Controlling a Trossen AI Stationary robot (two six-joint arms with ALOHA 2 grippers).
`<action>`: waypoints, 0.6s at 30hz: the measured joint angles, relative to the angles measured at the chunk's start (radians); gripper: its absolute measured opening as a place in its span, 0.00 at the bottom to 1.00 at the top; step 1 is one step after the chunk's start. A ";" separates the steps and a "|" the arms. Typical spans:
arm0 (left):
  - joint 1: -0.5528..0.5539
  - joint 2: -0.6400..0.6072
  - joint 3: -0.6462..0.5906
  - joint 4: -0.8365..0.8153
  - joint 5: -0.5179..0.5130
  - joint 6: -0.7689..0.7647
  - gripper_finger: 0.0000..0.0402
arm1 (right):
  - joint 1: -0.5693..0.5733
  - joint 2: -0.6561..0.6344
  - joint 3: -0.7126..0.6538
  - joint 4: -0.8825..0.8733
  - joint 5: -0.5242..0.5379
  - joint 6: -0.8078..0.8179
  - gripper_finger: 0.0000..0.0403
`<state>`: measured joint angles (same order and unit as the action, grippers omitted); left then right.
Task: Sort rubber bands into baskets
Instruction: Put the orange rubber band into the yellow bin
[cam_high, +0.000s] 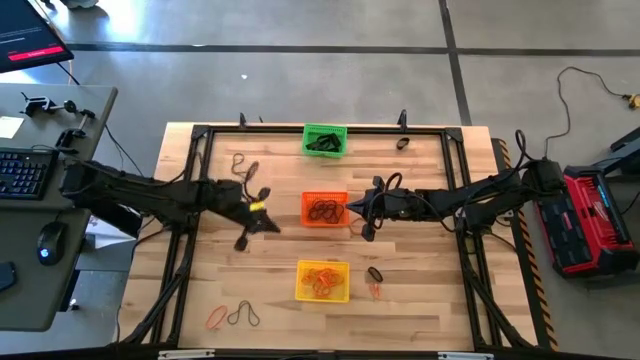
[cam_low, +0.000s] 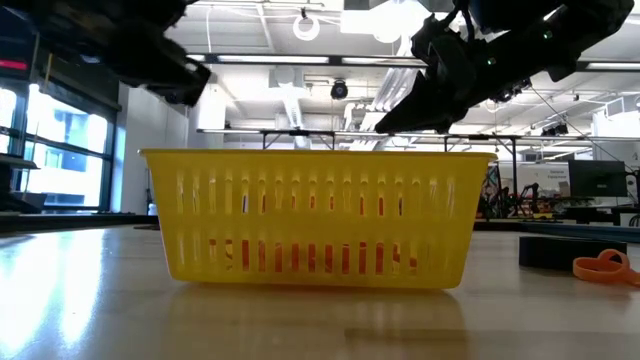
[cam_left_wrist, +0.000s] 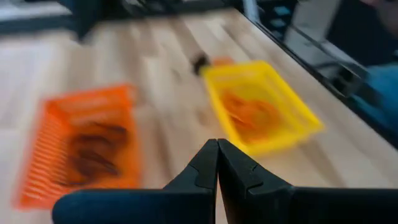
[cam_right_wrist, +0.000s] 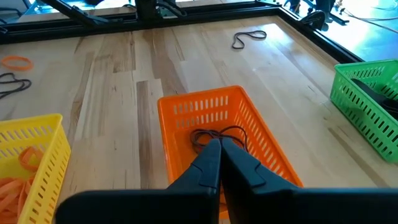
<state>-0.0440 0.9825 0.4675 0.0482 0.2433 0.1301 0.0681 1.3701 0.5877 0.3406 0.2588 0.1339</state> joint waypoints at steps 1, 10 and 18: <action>-0.028 0.000 0.000 -0.025 0.000 -0.021 0.00 | 0.000 0.000 0.000 0.000 0.000 0.000 0.00; -0.305 0.000 0.000 -0.198 0.000 -0.320 0.00 | 0.000 0.000 0.000 -0.002 0.000 -0.003 0.00; -0.569 0.001 0.000 -0.331 -0.029 -0.754 0.00 | 0.000 0.000 0.000 -0.020 0.000 -0.003 0.00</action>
<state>-0.6134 0.9833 0.4675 -0.2824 0.2147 -0.6237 0.0681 1.3701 0.5877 0.3205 0.2588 0.1310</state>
